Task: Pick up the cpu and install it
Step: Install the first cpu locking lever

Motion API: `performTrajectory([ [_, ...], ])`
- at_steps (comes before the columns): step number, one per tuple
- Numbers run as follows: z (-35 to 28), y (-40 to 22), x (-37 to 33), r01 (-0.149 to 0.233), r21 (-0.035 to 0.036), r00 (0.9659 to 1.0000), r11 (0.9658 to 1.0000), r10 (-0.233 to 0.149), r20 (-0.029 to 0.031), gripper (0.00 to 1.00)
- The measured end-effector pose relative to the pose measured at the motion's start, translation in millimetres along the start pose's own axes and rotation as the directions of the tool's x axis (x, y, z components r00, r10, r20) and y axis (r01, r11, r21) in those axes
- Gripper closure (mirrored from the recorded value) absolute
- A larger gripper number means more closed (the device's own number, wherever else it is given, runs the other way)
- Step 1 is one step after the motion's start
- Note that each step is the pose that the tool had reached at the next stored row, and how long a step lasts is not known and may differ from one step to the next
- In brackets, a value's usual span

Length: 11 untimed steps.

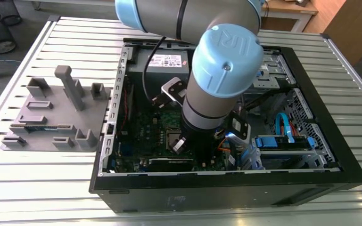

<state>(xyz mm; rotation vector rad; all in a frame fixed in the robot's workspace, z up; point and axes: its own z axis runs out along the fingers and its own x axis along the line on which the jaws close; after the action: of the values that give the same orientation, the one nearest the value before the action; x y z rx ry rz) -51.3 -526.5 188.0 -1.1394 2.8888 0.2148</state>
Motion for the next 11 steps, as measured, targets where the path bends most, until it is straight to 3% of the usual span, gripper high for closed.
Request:
performTrajectory([
  [11,0.9,-1.3,-1.1,0.005,-0.0005,1.0,1.0,-0.005,-0.0004,0.89],
])
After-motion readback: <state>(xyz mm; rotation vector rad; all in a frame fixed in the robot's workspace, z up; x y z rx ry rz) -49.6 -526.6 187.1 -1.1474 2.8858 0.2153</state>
